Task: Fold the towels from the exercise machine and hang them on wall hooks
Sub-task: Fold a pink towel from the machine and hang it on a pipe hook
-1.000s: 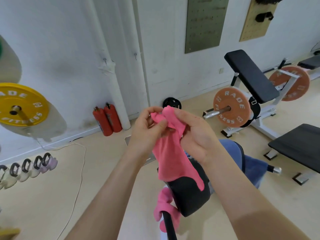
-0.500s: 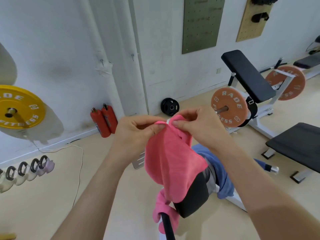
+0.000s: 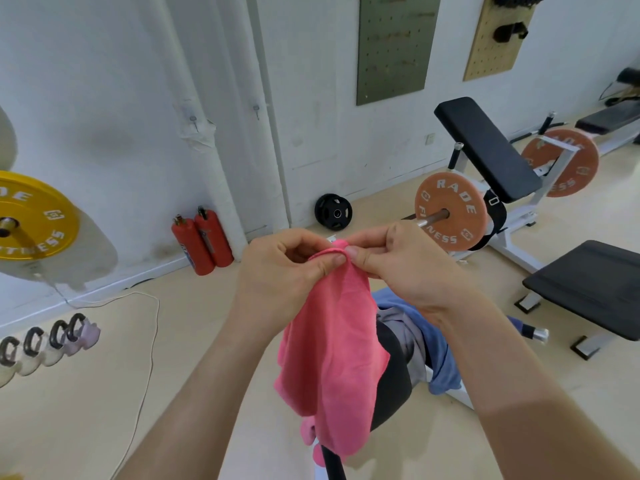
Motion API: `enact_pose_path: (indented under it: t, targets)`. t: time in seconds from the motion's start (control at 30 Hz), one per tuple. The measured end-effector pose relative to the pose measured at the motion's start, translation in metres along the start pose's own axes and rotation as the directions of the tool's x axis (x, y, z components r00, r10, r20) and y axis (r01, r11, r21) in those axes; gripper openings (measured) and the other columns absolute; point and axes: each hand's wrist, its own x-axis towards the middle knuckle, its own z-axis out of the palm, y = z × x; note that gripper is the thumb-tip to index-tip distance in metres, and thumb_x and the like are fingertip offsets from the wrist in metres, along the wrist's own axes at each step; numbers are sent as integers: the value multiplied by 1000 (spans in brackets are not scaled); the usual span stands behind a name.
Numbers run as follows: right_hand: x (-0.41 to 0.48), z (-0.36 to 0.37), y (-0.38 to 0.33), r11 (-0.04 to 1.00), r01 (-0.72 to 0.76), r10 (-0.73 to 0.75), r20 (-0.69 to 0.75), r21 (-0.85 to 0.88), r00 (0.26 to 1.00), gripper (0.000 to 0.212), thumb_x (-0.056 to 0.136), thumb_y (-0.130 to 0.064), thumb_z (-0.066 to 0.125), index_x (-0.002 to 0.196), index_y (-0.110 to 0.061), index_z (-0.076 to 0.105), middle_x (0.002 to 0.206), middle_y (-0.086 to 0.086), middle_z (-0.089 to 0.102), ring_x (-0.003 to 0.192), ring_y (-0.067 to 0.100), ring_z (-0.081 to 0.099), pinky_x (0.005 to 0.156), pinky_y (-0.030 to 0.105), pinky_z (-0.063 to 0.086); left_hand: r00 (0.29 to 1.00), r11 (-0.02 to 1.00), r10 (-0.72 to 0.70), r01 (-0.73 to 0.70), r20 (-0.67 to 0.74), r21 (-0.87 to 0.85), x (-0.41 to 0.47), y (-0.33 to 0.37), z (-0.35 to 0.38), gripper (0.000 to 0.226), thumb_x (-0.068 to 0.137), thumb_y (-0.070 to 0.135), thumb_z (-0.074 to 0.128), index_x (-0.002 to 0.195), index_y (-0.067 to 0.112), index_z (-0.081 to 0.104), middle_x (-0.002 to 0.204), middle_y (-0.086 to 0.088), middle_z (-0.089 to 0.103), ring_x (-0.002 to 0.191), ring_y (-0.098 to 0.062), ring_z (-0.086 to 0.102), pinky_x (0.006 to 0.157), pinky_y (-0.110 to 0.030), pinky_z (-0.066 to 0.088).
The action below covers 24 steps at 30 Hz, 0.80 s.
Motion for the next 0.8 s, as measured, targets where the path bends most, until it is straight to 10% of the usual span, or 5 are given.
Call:
enact_pose_path:
  t: [0.8]
  targets:
    - [0,10,-14,973,60,-80,-85,-221,993,12,88,-12,65,89,-14,77,82,1,76,81,12,73,85,35,58,999,985,21,-13,-39,174,13,-9,4,24,70,21,83,63,23,60,56,10,59,50,2,50,50,-13,41]
